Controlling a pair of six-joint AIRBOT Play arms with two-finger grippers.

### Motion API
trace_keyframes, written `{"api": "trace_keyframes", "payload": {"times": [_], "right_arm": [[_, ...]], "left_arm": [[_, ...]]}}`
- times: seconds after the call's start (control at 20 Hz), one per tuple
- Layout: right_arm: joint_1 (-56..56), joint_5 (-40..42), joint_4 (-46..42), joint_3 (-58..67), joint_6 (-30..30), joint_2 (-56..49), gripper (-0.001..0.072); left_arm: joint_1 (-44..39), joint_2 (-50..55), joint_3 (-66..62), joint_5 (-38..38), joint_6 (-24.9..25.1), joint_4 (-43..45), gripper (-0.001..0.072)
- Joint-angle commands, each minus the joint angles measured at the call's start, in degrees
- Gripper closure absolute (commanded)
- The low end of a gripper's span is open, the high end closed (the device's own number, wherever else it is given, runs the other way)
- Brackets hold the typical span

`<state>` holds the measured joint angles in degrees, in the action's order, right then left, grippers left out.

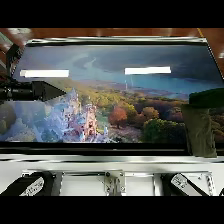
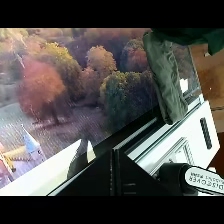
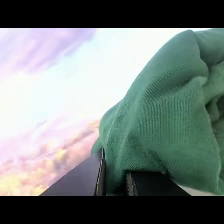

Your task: Fold the shirts.

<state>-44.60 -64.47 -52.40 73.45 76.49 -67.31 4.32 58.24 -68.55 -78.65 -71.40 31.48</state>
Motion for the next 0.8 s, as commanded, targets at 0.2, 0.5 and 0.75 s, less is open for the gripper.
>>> {"api": "trace_keyframes", "payload": {"times": [0.2, 0.5, 0.75], "right_arm": [[1.62, -11.52, -13.4, 0.04, 0.02, 0.15, 0.063], [1.6, -22.77, -33.7, -2.95, 6.99, 0.15, 0.063], [1.6, -20.59, -37.24, -11.28, 9.11, 0.15, 0.063]], "left_arm": [[-0.04, -0.02, 0.0, -0.02, 0.39, 0.04, 0.0671], [-0.04, -0.02, 0.0, 0.0, 0.42, 0.04, 0.0671], [-0.04, -0.04, 0.0, -0.02, 0.15, 0.0, 0.0671]]}}
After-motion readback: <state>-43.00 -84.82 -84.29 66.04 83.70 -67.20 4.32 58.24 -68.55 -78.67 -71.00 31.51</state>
